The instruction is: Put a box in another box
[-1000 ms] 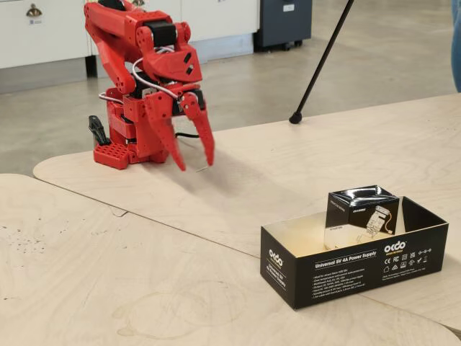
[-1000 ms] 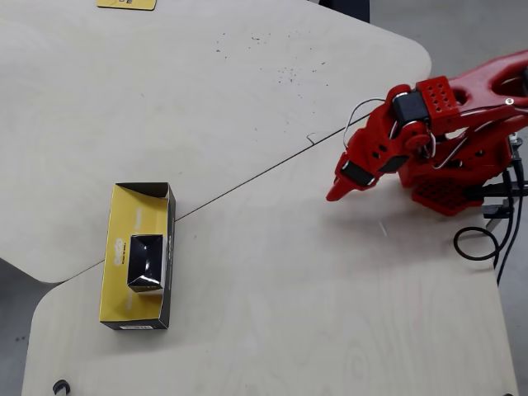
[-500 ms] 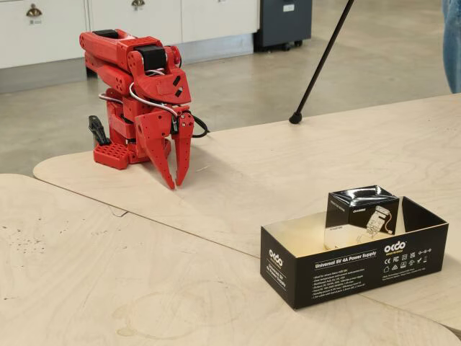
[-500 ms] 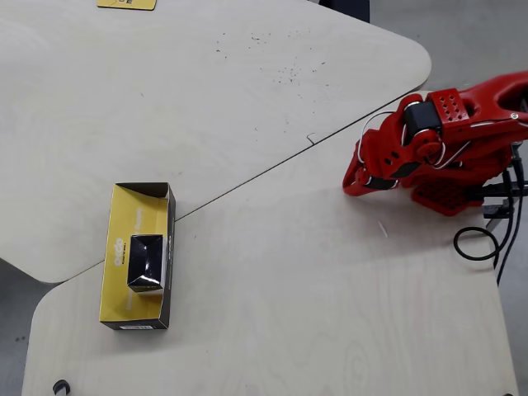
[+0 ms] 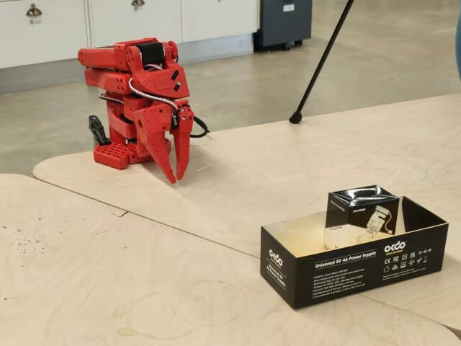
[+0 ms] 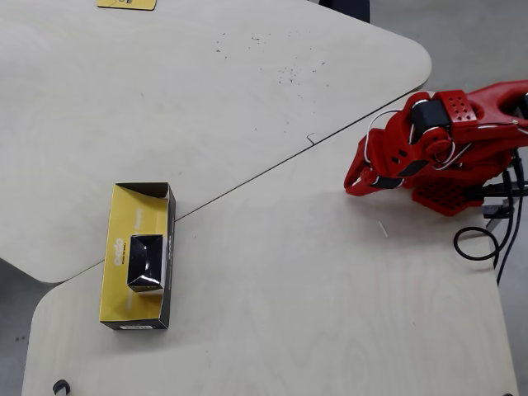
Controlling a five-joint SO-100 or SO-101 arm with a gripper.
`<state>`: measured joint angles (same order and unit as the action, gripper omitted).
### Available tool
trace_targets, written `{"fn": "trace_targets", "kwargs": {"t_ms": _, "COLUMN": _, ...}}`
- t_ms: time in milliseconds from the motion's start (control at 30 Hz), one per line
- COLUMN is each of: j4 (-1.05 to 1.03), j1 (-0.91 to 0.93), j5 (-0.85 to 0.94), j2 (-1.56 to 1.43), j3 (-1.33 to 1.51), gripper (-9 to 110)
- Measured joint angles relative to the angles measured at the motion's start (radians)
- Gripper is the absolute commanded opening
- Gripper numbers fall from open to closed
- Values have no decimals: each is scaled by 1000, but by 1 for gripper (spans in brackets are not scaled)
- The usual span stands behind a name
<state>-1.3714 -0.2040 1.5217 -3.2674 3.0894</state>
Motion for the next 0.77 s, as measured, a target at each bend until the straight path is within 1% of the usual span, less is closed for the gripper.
{"fn": "trace_targets", "kwargs": {"t_ms": 767, "j4": -3, "j1": 0, "j5": 18, "j2": 0, "j3": 0, "gripper": 0}}
